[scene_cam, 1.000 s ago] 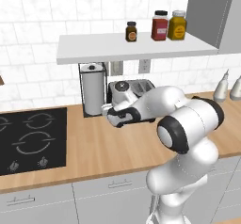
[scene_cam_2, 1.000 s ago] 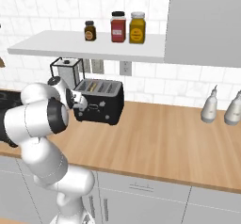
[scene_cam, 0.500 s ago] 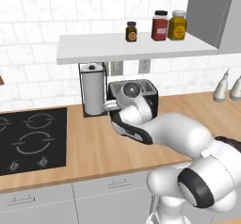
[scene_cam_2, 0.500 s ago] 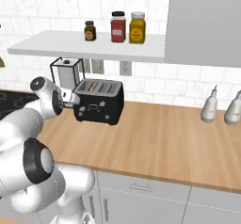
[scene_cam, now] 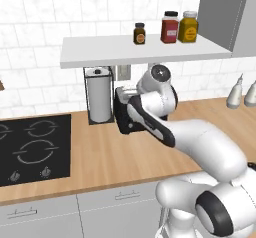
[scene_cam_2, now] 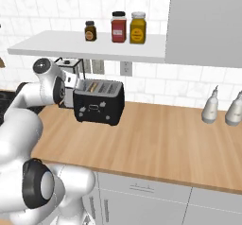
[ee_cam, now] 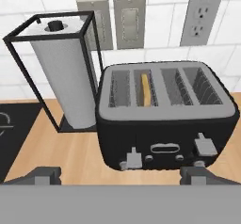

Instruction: Start the toaster. Once the lever pops up, take the bread to the plate on the dining counter.

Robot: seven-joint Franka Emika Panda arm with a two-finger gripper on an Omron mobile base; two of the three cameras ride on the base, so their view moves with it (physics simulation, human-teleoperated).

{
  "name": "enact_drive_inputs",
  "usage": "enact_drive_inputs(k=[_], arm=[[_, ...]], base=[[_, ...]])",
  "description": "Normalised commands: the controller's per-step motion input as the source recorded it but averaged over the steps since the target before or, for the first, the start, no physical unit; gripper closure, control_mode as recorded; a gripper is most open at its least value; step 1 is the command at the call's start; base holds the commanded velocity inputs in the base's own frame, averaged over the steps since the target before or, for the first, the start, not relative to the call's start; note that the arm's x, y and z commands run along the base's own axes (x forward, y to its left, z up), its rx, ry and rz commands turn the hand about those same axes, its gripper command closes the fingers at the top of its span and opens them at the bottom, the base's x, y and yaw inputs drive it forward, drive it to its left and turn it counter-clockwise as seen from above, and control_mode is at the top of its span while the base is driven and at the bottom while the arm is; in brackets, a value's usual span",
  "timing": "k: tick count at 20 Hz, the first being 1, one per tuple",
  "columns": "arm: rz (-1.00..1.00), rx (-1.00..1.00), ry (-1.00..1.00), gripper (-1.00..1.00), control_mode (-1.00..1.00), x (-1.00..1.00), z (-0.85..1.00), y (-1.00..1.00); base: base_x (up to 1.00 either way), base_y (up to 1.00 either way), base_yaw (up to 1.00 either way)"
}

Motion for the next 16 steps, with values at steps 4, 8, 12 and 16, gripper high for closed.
enact_drive_inputs(k=[4, 8, 12, 16], arm=[[0.00, -0.02, 0.00, -1.00, -1.00, 0.00, 0.91, -0.41], [0.00, -0.04, 0.00, -1.00, -1.00, 0.00, 0.46, -0.30], [0.00, -0.01, 0.00, -1.00, -1.00, -0.02, 0.06, -0.14], [0.00, 0.00, 0.00, -1.00, -1.00, -0.20, 0.00, -0.04]], base=[[0.00, 0.00, 0.00], [0.00, 0.00, 0.00], [0.00, 0.00, 0.00], [0.00, 0.00, 0.00]])
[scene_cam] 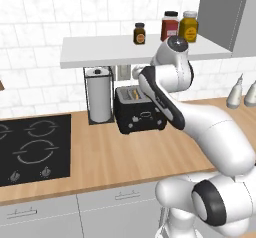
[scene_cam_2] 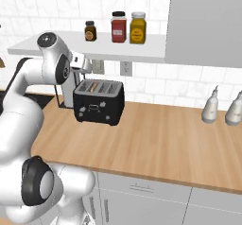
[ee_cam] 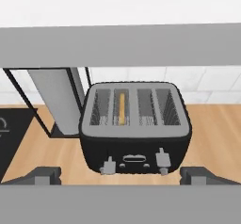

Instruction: Start the toaster. Once the lever pops up, take the bread to the plate on the dining counter.

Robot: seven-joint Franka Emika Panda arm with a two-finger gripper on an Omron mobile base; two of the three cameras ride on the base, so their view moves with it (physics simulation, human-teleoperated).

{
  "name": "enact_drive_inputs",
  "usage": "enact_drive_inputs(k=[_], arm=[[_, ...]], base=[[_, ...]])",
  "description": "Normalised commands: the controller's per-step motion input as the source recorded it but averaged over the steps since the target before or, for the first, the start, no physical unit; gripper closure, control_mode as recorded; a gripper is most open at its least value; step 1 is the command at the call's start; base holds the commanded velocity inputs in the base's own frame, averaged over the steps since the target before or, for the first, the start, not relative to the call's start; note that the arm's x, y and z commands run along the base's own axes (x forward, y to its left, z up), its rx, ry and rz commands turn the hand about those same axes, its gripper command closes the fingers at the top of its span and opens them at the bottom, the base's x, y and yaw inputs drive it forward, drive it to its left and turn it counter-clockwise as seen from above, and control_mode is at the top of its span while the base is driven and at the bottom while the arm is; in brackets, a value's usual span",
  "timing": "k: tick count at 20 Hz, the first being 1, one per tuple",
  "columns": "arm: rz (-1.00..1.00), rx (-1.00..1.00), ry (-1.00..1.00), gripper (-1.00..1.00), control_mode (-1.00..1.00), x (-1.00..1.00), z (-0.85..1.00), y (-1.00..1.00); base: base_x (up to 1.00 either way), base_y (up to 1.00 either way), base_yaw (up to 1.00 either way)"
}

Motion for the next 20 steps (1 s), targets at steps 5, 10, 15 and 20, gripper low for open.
enact_drive_inputs(k=[5, 10, 15, 20], arm=[[0.00, 0.00, 0.00, -1.00, -1.00, -0.17, 0.00, 0.00], [0.00, 0.00, 0.00, -1.00, -1.00, 0.00, 0.00, 0.00], [0.00, 0.00, 0.00, -1.00, -1.00, 0.00, 0.00, 0.00], [0.00, 0.00, 0.00, -1.00, -1.00, 0.00, 0.00, 0.00]], base=[[0.00, 0.00, 0.00], [0.00, 0.00, 0.00], [0.00, 0.00, 0.00], [0.00, 0.00, 0.00]])
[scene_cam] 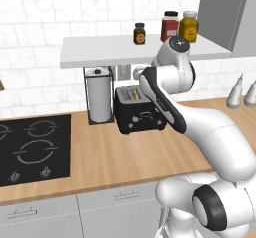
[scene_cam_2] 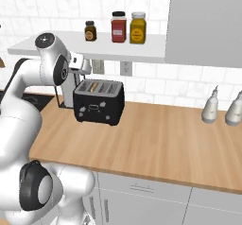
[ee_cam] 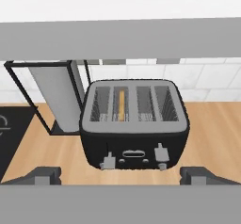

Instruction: Start the toaster. Once the lever pops up, take the bread to the plate on the dining counter.

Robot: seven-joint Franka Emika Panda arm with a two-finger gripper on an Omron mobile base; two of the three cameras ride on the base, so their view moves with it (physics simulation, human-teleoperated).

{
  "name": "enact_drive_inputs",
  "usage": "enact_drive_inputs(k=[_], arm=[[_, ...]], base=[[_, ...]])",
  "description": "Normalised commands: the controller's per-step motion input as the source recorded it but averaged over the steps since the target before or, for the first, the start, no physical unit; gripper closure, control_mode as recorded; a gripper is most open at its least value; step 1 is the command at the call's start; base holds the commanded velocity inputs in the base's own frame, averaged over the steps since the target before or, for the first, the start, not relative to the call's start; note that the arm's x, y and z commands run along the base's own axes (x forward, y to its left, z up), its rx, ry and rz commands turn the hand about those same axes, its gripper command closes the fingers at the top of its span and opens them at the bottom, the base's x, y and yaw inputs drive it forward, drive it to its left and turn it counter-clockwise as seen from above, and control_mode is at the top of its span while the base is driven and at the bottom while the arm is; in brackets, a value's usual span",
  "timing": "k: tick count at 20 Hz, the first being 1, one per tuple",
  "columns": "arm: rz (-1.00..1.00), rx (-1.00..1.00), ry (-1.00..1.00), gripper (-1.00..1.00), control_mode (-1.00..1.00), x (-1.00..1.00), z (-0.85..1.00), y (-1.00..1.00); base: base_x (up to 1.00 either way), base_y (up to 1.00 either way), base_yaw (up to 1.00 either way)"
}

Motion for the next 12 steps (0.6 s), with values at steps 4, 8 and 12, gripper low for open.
enact_drive_inputs(k=[4, 8, 12], arm=[[0.00, 0.00, 0.00, -1.00, -1.00, 0.00, 0.00, 0.00], [0.00, 0.00, 0.00, -1.00, -1.00, 0.00, 0.00, 0.00], [0.00, 0.00, 0.00, -1.00, -1.00, 0.00, 0.00, 0.00]], base=[[0.00, 0.00, 0.00], [0.00, 0.00, 0.00], [0.00, 0.00, 0.00]])
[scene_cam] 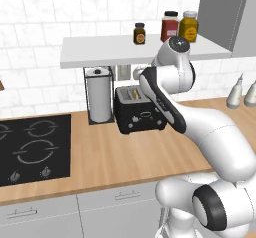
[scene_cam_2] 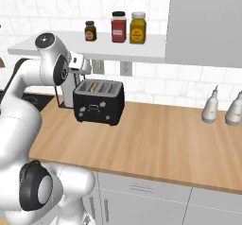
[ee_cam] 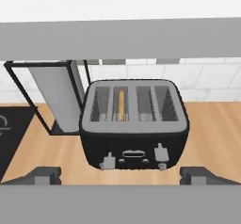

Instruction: Start the toaster. Once the lever pops up, take the bread to the plate on the dining counter.

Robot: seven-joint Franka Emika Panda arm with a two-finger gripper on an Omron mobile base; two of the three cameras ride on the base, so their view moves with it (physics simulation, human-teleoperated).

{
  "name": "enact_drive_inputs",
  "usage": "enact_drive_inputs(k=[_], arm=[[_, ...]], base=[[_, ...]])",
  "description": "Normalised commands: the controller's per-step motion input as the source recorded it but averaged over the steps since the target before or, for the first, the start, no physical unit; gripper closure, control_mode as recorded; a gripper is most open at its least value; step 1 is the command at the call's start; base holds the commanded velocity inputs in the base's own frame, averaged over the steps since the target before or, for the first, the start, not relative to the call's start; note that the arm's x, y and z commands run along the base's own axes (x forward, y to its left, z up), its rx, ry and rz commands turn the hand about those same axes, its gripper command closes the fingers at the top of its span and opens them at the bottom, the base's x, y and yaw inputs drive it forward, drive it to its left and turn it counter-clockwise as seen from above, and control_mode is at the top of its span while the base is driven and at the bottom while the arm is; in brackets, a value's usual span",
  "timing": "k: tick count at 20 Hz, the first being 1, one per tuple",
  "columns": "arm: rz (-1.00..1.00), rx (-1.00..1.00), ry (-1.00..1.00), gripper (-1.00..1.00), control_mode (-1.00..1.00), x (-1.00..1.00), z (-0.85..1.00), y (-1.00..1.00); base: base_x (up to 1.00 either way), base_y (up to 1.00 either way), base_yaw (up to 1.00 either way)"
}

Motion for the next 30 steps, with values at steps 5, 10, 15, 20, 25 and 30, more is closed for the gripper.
enact_drive_inputs(k=[5, 10, 15, 20, 25, 30], arm=[[0.00, 0.00, 0.00, -1.00, -1.00, 0.00, 0.00, 0.00], [0.00, 0.00, 0.00, -1.00, -1.00, 0.00, 0.00, 0.00], [0.00, 0.00, 0.00, -1.00, -1.00, 0.00, 0.00, 0.00], [0.00, 0.00, 0.00, -1.00, -1.00, 0.00, 0.00, 0.00], [0.00, 0.00, 0.00, -1.00, -1.00, 0.00, 0.00, 0.00], [0.00, 0.00, 0.00, -1.00, -1.00, 0.00, 0.00, 0.00]], base=[[0.00, 0.00, 0.00], [0.00, 0.00, 0.00], [0.00, 0.00, 0.00], [0.00, 0.00, 0.00], [0.00, 0.00, 0.00], [0.00, 0.00, 0.00]])
